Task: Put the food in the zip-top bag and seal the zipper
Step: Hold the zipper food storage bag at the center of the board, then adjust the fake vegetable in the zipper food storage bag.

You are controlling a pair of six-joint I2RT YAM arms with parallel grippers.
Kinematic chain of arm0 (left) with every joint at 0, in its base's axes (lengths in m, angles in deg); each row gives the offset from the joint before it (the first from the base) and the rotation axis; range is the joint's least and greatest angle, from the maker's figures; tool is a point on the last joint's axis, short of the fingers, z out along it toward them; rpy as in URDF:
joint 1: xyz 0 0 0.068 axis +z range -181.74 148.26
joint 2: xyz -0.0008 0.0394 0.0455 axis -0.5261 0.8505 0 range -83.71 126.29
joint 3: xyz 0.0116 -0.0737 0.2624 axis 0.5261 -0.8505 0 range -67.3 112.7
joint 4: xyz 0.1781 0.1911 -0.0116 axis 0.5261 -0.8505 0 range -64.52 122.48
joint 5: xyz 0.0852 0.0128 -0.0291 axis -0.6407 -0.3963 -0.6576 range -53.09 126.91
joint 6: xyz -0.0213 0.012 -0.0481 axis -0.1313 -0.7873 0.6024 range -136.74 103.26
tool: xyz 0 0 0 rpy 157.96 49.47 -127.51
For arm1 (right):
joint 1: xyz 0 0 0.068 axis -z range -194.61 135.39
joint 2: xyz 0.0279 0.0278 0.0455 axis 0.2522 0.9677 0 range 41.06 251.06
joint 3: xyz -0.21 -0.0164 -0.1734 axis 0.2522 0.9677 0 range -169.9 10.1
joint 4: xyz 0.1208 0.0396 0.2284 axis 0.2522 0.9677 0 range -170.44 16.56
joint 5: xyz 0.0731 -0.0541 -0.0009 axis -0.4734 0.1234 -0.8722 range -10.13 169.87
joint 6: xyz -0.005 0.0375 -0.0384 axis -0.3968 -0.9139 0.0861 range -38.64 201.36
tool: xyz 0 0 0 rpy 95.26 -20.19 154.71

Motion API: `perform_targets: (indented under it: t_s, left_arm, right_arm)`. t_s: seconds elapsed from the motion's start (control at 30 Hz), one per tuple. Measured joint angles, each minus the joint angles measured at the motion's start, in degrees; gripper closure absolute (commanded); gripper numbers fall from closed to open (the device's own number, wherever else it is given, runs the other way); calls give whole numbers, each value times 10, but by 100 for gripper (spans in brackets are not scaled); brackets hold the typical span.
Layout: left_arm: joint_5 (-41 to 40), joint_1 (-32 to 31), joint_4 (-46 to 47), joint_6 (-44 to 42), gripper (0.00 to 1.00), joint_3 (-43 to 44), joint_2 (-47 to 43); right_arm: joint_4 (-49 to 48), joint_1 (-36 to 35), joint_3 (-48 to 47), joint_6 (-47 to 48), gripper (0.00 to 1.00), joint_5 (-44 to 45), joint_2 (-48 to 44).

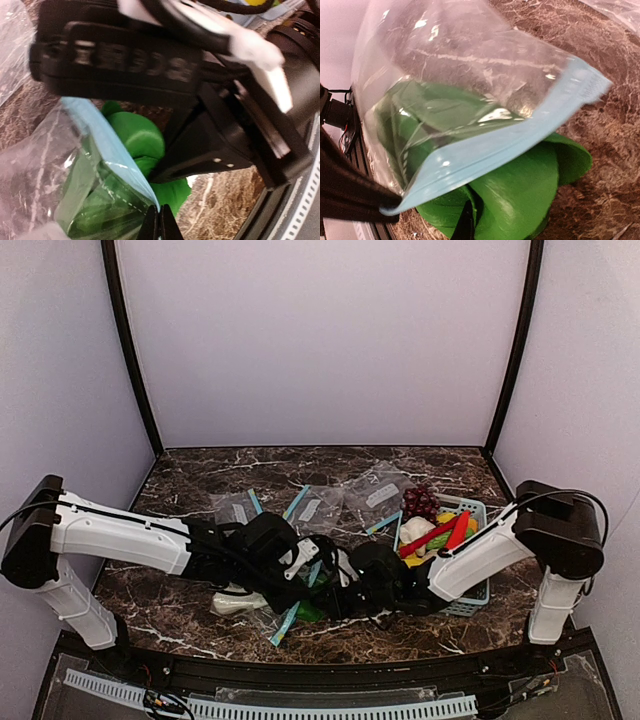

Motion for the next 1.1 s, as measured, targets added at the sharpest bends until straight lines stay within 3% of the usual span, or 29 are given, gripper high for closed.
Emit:
perform_targets:
  t_s: [0.2,0.4,0.43,0.47,0.57,0.6,0.73,0.9,1.1]
  left_arm:
    - [72,0,23,-1,99,-8,-2]
    - [82,3,30,0,97,-9,-2]
    - [76,6,32,3,92,-10,-2]
    - [71,8,32,7,78,-12,-2]
    - [58,22,37,22,54,-23,-10]
    - [56,26,37,24,45,-25,-15]
    - [49,40,33,45,25,-25,-48]
    - [49,52,5,63,12,-13,-108]
    - [51,125,-22,100,8,-35,-187]
  right_arm:
    - [-30,9,-12,21,100,0,8]
    - [-64,9,-26,44,100,-9,19]
    - [-64,9,-26,45,96,-9,20]
    - [-63,9,-26,45,89,-8,20]
    - [-54,10,-26,41,73,-1,20]
    - [-50,10,-26,38,63,1,19]
    - [-26,10,-22,29,38,9,-4]
    - [14,10,3,-4,20,21,-68]
    - [61,10,12,-81,23,26,-104]
